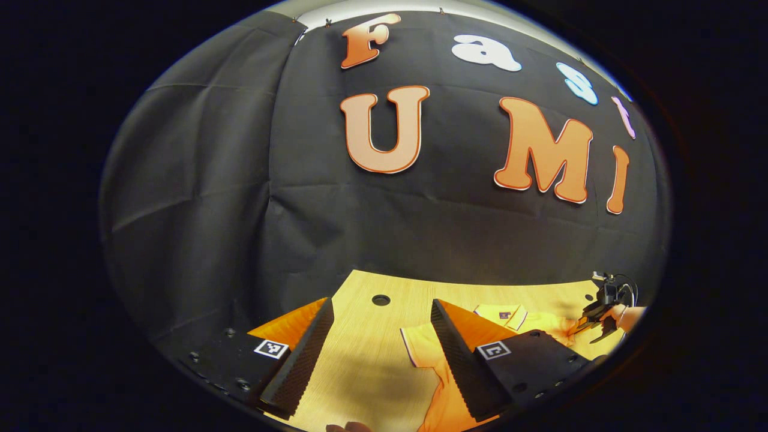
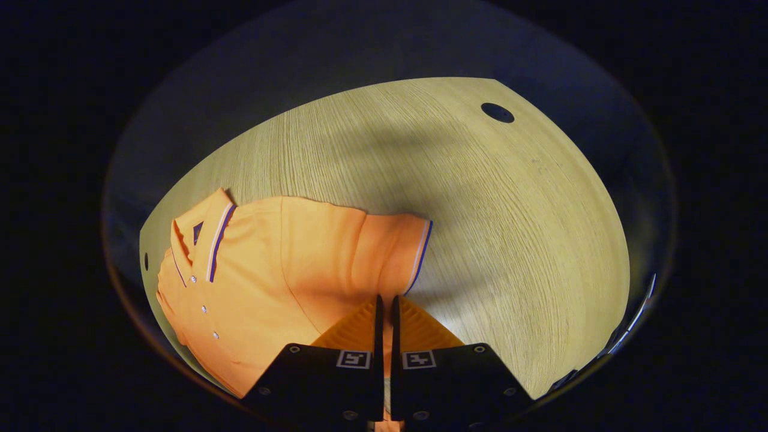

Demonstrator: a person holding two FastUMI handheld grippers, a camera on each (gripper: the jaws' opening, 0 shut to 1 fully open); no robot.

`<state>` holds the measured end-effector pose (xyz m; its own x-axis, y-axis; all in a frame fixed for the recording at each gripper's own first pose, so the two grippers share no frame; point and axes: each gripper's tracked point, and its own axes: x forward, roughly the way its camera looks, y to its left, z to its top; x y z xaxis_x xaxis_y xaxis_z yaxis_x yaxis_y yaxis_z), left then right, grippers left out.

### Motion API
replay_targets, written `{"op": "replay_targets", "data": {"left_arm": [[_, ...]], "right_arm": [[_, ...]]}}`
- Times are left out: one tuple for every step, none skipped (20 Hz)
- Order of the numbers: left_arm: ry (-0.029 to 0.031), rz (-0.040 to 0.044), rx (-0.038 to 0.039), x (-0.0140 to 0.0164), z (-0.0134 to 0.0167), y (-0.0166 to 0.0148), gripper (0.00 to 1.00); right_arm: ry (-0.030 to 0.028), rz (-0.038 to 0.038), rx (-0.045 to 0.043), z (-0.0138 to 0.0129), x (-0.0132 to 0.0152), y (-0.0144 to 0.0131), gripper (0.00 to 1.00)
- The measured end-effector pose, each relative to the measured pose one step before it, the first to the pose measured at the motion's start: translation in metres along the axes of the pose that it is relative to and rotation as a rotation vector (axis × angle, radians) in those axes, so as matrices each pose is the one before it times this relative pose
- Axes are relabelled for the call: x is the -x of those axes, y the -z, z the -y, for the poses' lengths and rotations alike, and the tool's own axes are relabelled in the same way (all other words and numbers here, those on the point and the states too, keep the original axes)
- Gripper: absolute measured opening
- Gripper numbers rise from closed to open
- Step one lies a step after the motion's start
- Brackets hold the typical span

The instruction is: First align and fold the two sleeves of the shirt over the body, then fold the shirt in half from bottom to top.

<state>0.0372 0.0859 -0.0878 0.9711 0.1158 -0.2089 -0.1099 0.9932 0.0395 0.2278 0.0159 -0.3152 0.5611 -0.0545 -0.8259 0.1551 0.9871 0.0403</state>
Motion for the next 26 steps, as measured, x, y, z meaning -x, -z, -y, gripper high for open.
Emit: {"op": "replay_targets", "data": {"left_arm": [[0.00053, 0.00163, -0.00103, 0.00164, -0.00219, -0.00118, 0.98], [0.00215, 0.00268, -0.00044, 0.00095, -0.00010, 0.00113, 0.98], [0.00231, 0.00494, 0.00004, 0.00127, -0.00188, -0.00274, 0.98], [0.00106, 0.00646, 0.00043, 0.00115, -0.00181, -0.00070, 0.98], [0.00214, 0.00433, 0.00147, 0.00042, -0.00115, -0.00106, 0.98], [0.00262, 0.00262, 0.00163, 0.00399, -0.00228, 0.00045, 0.98], [0.00409, 0.00220, 0.00126, 0.00128, -0.00233, -0.00037, 0.98], [0.00245, 0.00316, 0.00086, 0.00039, -0.00208, -0.00071, 0.98], [0.00136, 0.00384, 0.00062, 0.00115, -0.00270, -0.00107, 0.98], [0.00171, 0.00399, 0.00120, 0.00132, -0.00258, -0.00078, 0.98], [0.00270, 0.00430, 0.00241, 0.00138, -0.00276, -0.00237, 0.98], [0.00263, 0.00421, 0.00243, 0.00250, -0.00306, -0.00065, 0.98], [0.00206, 0.00312, 0.00178, 0.00079, -0.00290, -0.00123, 0.98], [0.00182, 0.00234, 0.00156, 0.00037, -0.00287, 0.00047, 0.98], [0.00008, 0.00106, 0.00198, 0.00124, -0.00334, -0.00008, 0.98], [0.00154, 0.00074, 0.00240, 0.00112, -0.00344, 0.00071, 0.97], [0.00005, 0.00050, 0.00216, 0.00089, -0.00443, -0.00029, 0.98], [-0.00064, 0.00071, 0.00150, 0.00132, -0.00352, 0.00094, 0.98], [-0.00267, 0.00076, 0.00143, 0.00056, -0.00468, -0.00044, 0.98], [-0.00298, -0.00047, 0.00299, 0.00012, -0.00467, 0.00123, 0.98], [-0.00280, -0.00069, 0.00444, 0.00047, -0.00449, 0.00045, 0.98], [-0.00340, -0.00154, 0.00505, 0.00168, -0.00490, 0.00208, 0.98], [-0.00332, -0.00177, 0.00423, 0.00089, -0.00397, 0.00071, 0.98], [-0.00442, -0.00267, 0.00346, 0.00114, -0.00409, 0.00222, 0.98], [-0.00315, -0.00457, 0.00214, 0.00094, -0.00262, 0.00209, 0.98], [-0.00205, -0.00429, 0.00228, 0.00040, -0.00252, 0.00153, 0.98]], "right_arm": [[-0.00928, 0.01364, -0.00598, -0.00305, 0.00615, -0.00340, 0.05], [-0.01610, 0.01165, -0.01749, -0.00436, 0.00588, -0.00362, 0.05], [-0.01544, 0.01266, -0.01733, -0.00404, 0.00628, -0.00410, 0.05], [-0.00697, 0.00594, -0.00353, -0.00289, 0.00548, -0.00178, 0.05], [0.00319, 0.01833, 0.00539, -0.00050, 0.00610, -0.00383, 0.05], [0.00312, 0.01567, 0.01235, -0.00156, 0.00565, -0.00388, 0.05], [-0.00855, 0.01131, 0.00713, -0.00506, 0.00844, -0.00129, 0.05], [-0.01148, 0.01409, 0.00203, -0.00633, 0.00800, -0.00239, 0.05], [-0.01283, 0.01147, 0.00528, -0.00768, 0.00691, -0.00199, 0.05], [-0.00946, 0.00977, 0.01131, -0.00823, 0.00596, -0.00161, 0.05], [-0.01001, 0.01142, 0.01663, -0.00931, 0.00573, -0.00066, 0.05], [-0.00882, 0.00572, 0.01860, -0.00966, 0.00572, -0.00006, 0.05], [-0.00764, 0.00960, 0.01832, -0.01068, 0.00403, -0.00071, 0.05], [-0.01232, -0.00153, 0.01833, -0.01238, 0.00306, 0.00240, 0.05], [-0.01491, 0.00329, 0.01415, -0.01383, 0.00266, 0.00198, 0.05], [-0.01512, 0.00209, 0.01450, -0.01353, 0.00243, 0.00160, 0.05], [-0.00890, -0.00389, 0.01353, -0.01225, 0.00223, 0.00306, 0.05], [-0.01047, 0.00106, 0.00937, -0.01219, 0.00154, 0.00158, 0.05], [-0.01277, -0.00049, 0.01121, -0.01427, -0.00078, 0.00300, 0.05], [-0.00898, -0.00949, 0.01817, -0.01181, -0.00180, 0.00373, 0.05], [-0.00210, -0.01206, 0.02566, -0.00941, -0.00241, 0.00566, 0.05], [-0.00187, -0.01193, 0.02957, -0.00892, -0.00298, 0.00513, 0.05], [-0.00914, -0.01369, 0.02883, -0.01024, -0.00188, 0.00519, 0.05], [-0.01296, -0.00257, 0.02967, -0.00988, -0.00207, 0.00263, 0.05], [-0.01424, 0.00650, 0.03298, -0.00925, -0.00264, 0.00104, 0.05], [-0.02333, 0.00811, 0.03456, -0.01203, -0.00113, 0.00114, 0.05]]}}
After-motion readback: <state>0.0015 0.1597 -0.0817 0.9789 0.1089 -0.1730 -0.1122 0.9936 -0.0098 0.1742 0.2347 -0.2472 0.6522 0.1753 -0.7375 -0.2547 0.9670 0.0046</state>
